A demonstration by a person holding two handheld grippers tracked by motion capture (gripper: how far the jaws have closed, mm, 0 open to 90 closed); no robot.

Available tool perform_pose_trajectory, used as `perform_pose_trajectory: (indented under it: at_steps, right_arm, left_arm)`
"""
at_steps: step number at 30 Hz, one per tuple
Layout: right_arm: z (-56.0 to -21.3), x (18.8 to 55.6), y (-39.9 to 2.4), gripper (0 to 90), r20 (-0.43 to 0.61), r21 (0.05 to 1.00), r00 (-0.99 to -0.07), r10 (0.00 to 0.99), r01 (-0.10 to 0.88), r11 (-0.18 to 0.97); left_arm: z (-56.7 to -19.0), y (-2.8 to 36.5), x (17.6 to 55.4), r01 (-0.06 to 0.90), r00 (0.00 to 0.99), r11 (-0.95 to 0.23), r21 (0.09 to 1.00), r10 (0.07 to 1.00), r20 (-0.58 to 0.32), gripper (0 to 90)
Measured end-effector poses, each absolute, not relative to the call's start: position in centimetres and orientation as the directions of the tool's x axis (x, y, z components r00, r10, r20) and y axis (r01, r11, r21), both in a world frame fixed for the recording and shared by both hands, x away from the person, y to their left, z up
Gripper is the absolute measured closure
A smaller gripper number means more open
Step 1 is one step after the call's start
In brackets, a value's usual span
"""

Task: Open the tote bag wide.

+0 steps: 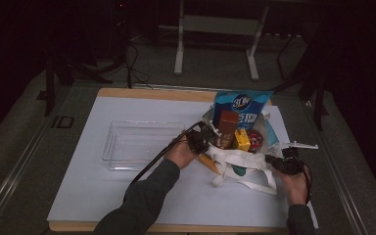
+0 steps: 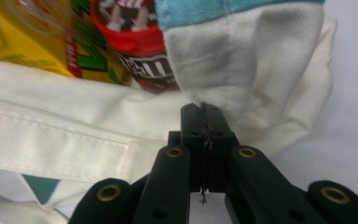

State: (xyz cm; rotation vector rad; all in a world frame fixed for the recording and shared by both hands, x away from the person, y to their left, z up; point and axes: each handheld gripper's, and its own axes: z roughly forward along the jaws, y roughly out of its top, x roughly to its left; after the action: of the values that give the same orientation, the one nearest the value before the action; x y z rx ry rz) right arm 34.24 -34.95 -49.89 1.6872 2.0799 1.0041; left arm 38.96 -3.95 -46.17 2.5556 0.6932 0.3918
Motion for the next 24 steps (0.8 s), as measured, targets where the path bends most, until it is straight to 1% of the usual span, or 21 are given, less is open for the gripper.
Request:
perform_pose_trajectory:
  at_steps: [3,6,8,9,10,12,15,18,20,22,24]
  right_arm:
    - [-50.5,34.5,-34.9,89.6,0.195,0.652,-0.269,0.943,0.754,0.080]
    - [-50.4,34.6,-34.9,89.3,0.198,0.646,-0.266,0.943,0.759,0.078]
    - [-50.2,34.5,-34.9,89.0,0.191,0.651,-0.271,0.944,0.754,0.085]
    - [-49.8,34.3,-34.9,87.5,0.187,0.661,-0.280,0.942,0.745,0.091]
    - [-49.8,34.3,-34.9,87.5,0.187,0.661,-0.280,0.942,0.745,0.091]
    - [-49.3,34.0,-35.0,84.1,0.182,0.672,-0.290,0.940,0.735,0.097]
    - [-48.5,33.7,-35.3,79.3,0.180,0.687,-0.290,0.940,0.720,0.091]
    - [-47.5,33.4,-35.6,76.3,0.168,0.703,-0.283,0.944,0.706,0.087]
    - [-46.8,33.2,-35.9,71.7,0.164,0.714,-0.278,0.946,0.696,0.081]
    - [-46.1,33.2,-36.1,68.9,0.159,0.723,-0.273,0.949,0.686,0.077]
    - [-45.4,33.1,-36.3,63.5,0.147,0.739,-0.272,0.951,0.670,0.078]
  left_arm:
    - [-46.4,-4.0,39.2,0.424,0.820,-0.758,0.495,0.554,0.146,90.0]
    - [-46.4,-3.9,39.2,0.423,0.819,-0.756,0.499,0.555,0.147,89.7]
    - [-46.2,-3.7,39.2,0.419,0.821,-0.745,0.519,0.555,0.133,89.4]
    - [-46.1,-3.4,39.2,0.421,0.823,-0.735,0.531,0.556,0.118,87.3]
    - [-45.8,-3.1,39.1,0.416,0.826,-0.726,0.547,0.554,0.106,87.3]
    - [-45.1,-2.6,38.9,0.397,0.835,-0.720,0.570,0.541,0.102,81.1]
    - [-44.1,-1.9,38.6,0.379,0.839,-0.702,0.603,0.536,0.097,76.9]
    - [-43.0,-1.2,38.5,0.368,0.839,-0.681,0.633,0.537,0.090,73.9]
    - [-42.5,-0.7,38.5,0.369,0.835,-0.671,0.644,0.544,0.088,72.8]
    - [-42.0,-0.2,38.6,0.363,0.831,-0.659,0.659,0.548,0.090,70.9]
    - [-41.6,0.2,38.7,0.359,0.825,-0.652,0.667,0.557,0.100,69.5]
